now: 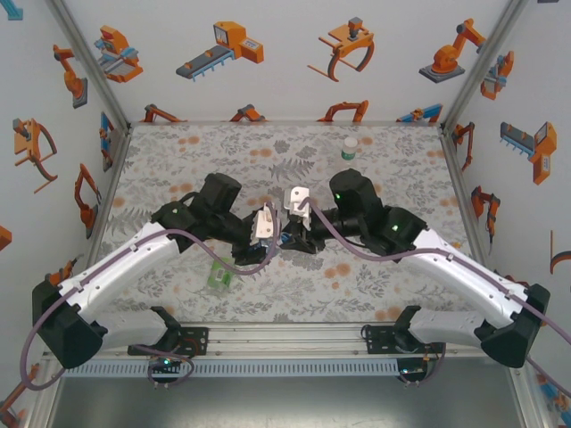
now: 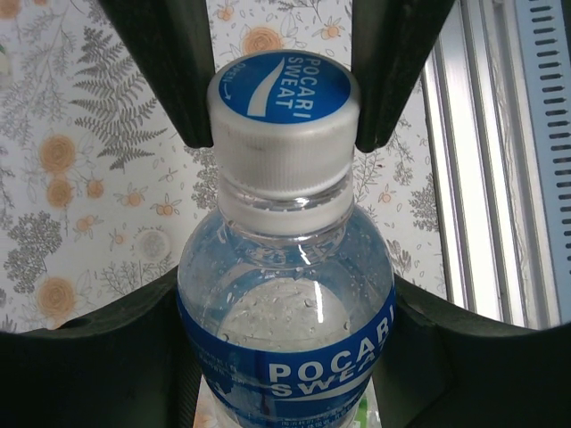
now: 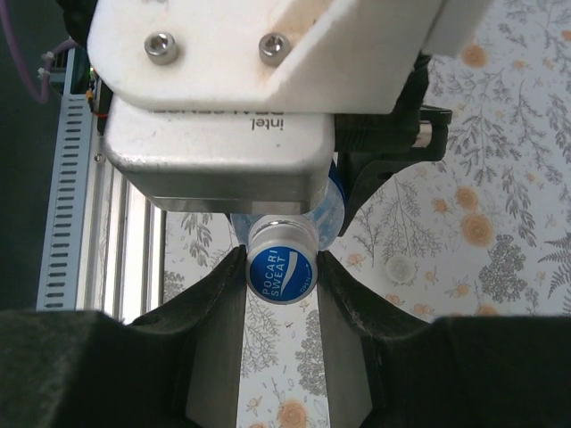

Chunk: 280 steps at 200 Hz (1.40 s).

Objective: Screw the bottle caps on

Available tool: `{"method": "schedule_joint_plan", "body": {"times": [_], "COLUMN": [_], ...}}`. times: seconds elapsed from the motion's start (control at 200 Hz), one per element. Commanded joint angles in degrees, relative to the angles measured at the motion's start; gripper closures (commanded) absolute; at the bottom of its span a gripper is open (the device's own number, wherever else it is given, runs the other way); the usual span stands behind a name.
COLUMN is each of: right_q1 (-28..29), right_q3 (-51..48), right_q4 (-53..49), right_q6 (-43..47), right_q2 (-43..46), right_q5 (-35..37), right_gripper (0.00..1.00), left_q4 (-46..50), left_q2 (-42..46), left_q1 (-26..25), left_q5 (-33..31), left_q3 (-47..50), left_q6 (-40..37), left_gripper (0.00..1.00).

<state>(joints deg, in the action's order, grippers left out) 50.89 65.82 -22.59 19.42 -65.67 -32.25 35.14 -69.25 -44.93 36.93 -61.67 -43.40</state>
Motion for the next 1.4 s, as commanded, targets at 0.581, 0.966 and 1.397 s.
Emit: {"method": "schedule_joint_plan", "body": {"times": [0.581,0.966,1.397], "right_q1": [0.5,0.7,1.0], "right_q3": [-5.6,-9.7,-6.3], "right_q4": [-1.7,12.1,5.9], "right_q6": [-4.0,-3.3,14.1], "right_q2": [5.9,8.0,8.4], "right_q5": [5.2,0.6,-11.5], "right_gripper": [0.98,0.98,1.0], "left_q4": [-9.2,-8.2,-3.9], "left_q2": [3.4,1.8,0.1], "left_q1": [0.2,0.1,0.2], "left_q5": [6.6,10.5,16.1], "left_q3": [1.0,-0.3,-2.7], "left_q6": [2.8,3.2,2.3], "left_gripper": [0.95,1.0,1.0]}}
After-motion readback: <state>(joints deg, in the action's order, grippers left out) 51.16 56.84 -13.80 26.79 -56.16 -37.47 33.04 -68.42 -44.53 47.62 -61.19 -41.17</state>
